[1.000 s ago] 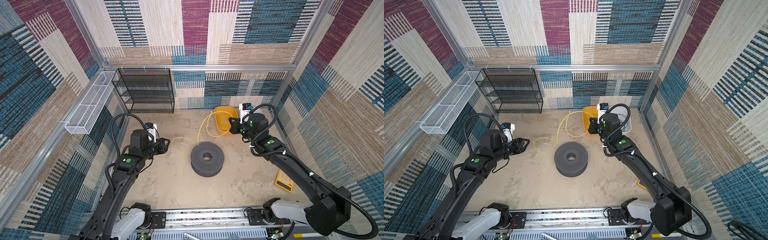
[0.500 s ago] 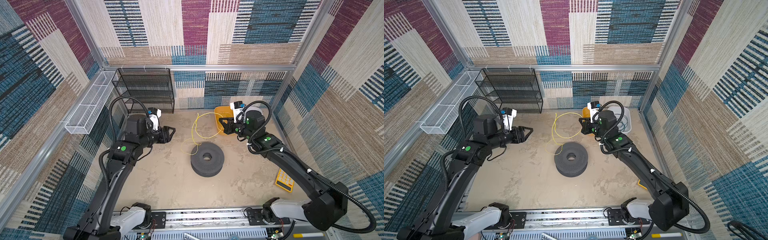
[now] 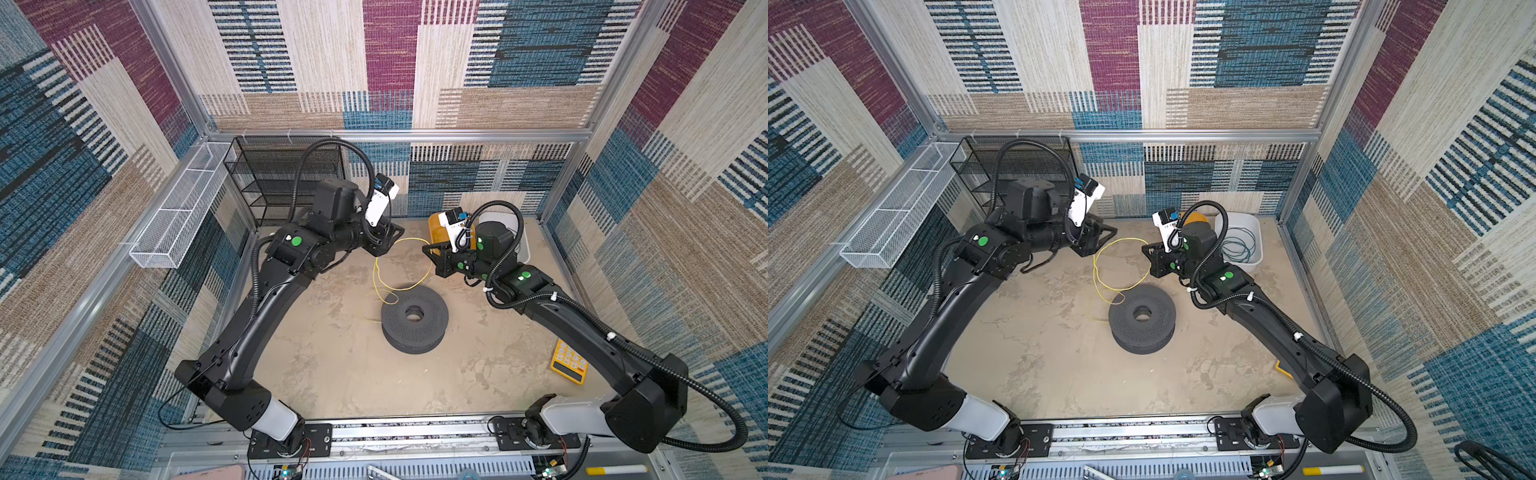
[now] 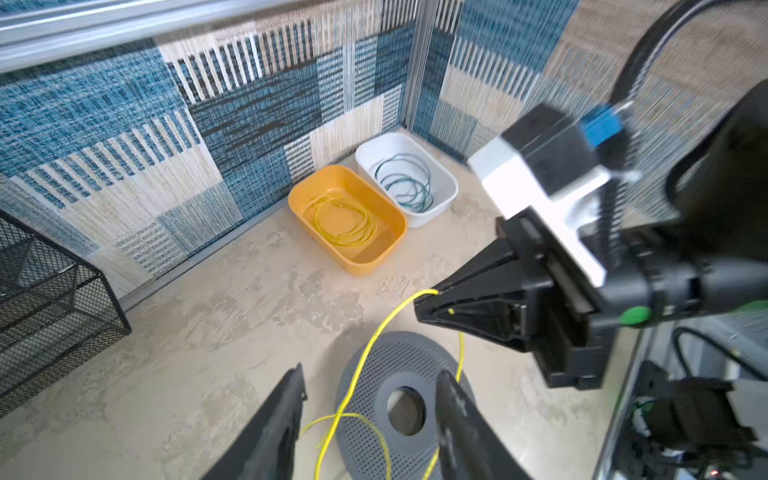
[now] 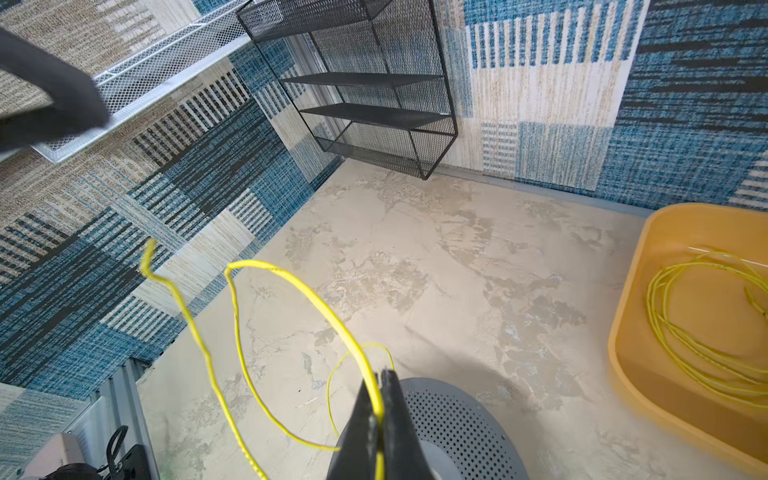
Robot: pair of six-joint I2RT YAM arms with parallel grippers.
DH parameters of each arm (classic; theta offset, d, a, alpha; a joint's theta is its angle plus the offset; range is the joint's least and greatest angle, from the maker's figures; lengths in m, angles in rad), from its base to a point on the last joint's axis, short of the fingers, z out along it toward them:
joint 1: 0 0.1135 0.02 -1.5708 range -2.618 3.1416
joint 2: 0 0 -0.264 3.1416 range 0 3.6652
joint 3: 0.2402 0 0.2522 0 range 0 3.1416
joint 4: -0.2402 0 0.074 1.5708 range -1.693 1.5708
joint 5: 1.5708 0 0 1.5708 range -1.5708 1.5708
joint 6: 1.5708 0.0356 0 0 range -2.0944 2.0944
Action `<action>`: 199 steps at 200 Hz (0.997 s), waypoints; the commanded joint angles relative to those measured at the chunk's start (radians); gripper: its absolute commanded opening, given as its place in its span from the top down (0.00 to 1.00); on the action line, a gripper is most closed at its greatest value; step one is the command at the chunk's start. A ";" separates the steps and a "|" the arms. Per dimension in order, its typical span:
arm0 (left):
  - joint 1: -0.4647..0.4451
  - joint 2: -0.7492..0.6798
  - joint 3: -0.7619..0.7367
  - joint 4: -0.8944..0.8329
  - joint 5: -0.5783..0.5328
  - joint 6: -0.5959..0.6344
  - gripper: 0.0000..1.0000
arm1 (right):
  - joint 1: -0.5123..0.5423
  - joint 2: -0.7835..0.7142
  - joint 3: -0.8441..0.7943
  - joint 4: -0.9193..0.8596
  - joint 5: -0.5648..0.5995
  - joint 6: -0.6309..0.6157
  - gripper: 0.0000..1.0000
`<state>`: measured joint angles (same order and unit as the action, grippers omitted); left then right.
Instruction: Wrap the cables
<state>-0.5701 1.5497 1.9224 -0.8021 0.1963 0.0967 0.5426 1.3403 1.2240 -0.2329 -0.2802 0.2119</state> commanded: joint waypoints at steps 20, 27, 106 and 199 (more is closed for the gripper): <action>-0.014 0.049 -0.006 -0.045 -0.116 0.148 0.47 | 0.006 -0.022 0.007 -0.004 -0.023 -0.029 1.00; -0.014 0.052 -0.012 -0.045 -0.119 0.153 0.48 | 0.007 -0.026 0.003 -0.004 -0.030 -0.029 1.00; -0.016 0.069 -0.076 -0.044 -0.079 0.135 0.59 | 0.013 -0.056 -0.023 0.012 -0.050 -0.025 1.00; -0.016 0.027 -0.168 0.007 -0.081 0.146 0.67 | 0.014 -0.059 -0.025 0.023 -0.092 -0.019 1.00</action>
<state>-0.5854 1.5894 1.7786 -0.8352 0.1333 0.2195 0.5552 1.2877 1.2011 -0.2504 -0.3439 0.1860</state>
